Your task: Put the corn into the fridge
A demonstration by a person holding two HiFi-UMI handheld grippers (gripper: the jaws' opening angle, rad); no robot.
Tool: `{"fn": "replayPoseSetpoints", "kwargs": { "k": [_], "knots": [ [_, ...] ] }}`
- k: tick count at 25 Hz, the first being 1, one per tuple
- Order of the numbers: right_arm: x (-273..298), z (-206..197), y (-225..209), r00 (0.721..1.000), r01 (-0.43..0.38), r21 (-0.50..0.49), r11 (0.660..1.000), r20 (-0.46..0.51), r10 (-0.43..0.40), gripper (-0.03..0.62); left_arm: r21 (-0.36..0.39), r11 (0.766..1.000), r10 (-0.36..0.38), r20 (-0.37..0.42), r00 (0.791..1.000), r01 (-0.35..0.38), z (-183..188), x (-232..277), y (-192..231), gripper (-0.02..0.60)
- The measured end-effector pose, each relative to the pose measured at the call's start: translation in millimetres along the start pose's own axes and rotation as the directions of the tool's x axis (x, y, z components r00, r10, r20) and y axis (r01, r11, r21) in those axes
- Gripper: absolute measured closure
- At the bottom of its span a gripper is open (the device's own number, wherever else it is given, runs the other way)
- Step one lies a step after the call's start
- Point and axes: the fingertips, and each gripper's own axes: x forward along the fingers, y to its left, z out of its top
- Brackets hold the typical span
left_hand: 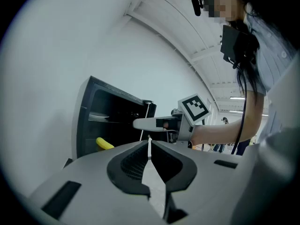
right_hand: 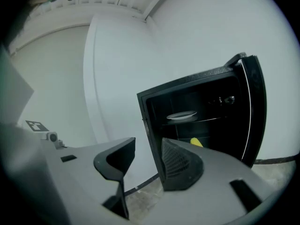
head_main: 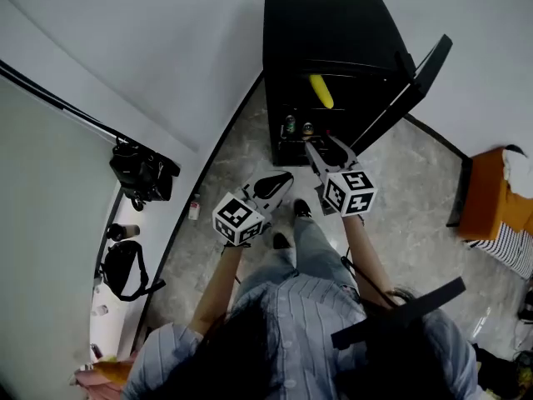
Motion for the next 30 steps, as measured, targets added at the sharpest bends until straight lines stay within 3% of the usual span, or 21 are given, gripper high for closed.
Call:
{"fn": "replayPoseSetpoints", "kwargs": {
  "k": [16, 23, 30],
  "knots": [
    [-85, -14, 33, 0.999, 0.029, 0.029, 0.999, 0.031, -0.030, 0.505, -0.078, 0.996, 0.036, 0.041, 0.998, -0.032, -7, -30, -51, 0.573],
    [-114, -14, 27, 0.999, 0.034, 0.030, 0.999, 0.030, -0.035, 0.517, -0.079, 0.997, 0.027, 0.042, 0.999, -0.024, -4, -15, -69, 0.572],
    [-156, -15, 26, 0.999, 0.007, 0.000, 1.000, 0.035, -0.007, 0.523, -0.073, 0.995, 0.073, 0.074, 0.995, -0.068, 7, -7, -89, 0.572]
  ]
}}
